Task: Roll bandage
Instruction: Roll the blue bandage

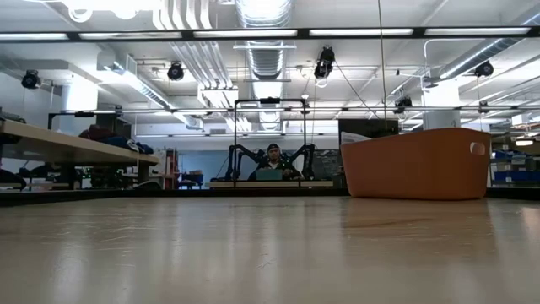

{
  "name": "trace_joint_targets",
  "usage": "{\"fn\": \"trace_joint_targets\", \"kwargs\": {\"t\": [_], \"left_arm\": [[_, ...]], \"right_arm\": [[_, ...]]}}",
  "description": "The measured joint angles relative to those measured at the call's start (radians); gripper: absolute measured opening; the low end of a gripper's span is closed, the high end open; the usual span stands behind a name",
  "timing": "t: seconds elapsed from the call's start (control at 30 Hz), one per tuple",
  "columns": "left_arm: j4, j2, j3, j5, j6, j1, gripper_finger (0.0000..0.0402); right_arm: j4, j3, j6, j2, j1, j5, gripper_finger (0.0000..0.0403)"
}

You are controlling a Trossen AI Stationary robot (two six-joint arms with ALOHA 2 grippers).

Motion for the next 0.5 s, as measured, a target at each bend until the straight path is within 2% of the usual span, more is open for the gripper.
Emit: {"fn": "trace_joint_targets", "kwargs": {"t": [0.13,0.23,0.4,0.5], "left_arm": [[0.000,-0.001,-0.013,0.001,-0.029,0.000,0.0142],[0.004,0.000,-0.013,0.002,-0.043,0.000,0.0107],[0.011,0.003,-0.011,-0.020,-0.048,0.000,0.0017],[0.011,0.005,0.010,-0.023,-0.066,0.001,0.0016]], "right_arm": [[-0.003,0.000,0.026,0.001,0.000,0.002,0.0003],[0.000,0.000,0.065,-0.003,-0.001,0.005,0.0011],[0.002,0.000,0.104,-0.017,-0.001,0.006,0.0055],[0.000,0.011,0.108,-0.027,0.002,0.005,0.0086]]}}
